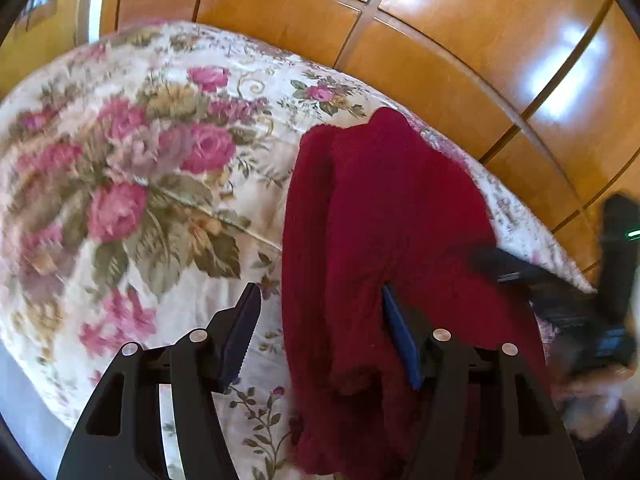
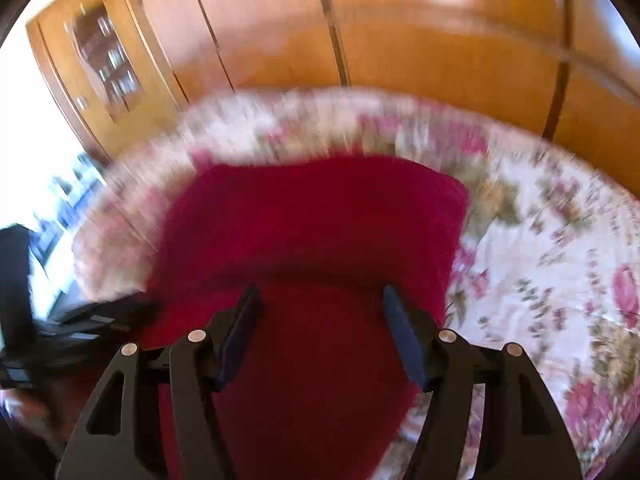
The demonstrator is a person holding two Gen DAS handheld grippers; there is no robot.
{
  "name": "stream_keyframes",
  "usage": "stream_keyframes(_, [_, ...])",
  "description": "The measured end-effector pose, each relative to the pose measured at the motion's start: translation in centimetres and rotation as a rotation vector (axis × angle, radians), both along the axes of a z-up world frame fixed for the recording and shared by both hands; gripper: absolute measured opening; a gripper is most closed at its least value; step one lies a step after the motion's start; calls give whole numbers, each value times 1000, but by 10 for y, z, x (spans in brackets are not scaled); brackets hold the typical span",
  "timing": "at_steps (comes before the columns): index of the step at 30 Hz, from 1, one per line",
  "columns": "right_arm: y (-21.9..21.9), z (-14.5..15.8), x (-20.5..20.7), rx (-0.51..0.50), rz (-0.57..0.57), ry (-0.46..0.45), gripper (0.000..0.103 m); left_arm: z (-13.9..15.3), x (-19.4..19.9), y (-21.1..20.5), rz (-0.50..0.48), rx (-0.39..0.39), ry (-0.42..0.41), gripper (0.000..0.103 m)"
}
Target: Fold small clothes
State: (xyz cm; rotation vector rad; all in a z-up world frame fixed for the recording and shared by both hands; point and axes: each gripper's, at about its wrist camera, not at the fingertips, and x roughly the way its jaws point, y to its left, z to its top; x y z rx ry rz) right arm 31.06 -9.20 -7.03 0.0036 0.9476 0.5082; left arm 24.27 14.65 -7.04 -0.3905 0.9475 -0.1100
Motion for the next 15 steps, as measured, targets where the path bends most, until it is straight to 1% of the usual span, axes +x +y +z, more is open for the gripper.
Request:
stream_keyframes(1, [1, 0, -1, -3, 5, -19, 66, -2, -1, 2, 5, -19, -1, 61])
stream_keyframes(3, [-2, 8, -5, 2, 17, -27, 67, 0, -2, 4, 3, -28, -9, 61])
stream_keyframes(6, [-15, 18, -12, 64, 38, -33, 85, 4, -4, 1, -14, -14, -29, 61])
stream_keyframes(8, [-28, 23, -16, 106, 15, -35, 89, 7, -7, -2, -20, 5, -40, 61])
stream_keyframes(11, [-47, 18, -18, 201, -26, 24, 91, 10, -9, -4, -30, 19, -56, 61])
stream_keyframes(15, [-56, 5, -15, 282, -39, 108, 93, 10, -11, -5, -35, 32, -71, 61])
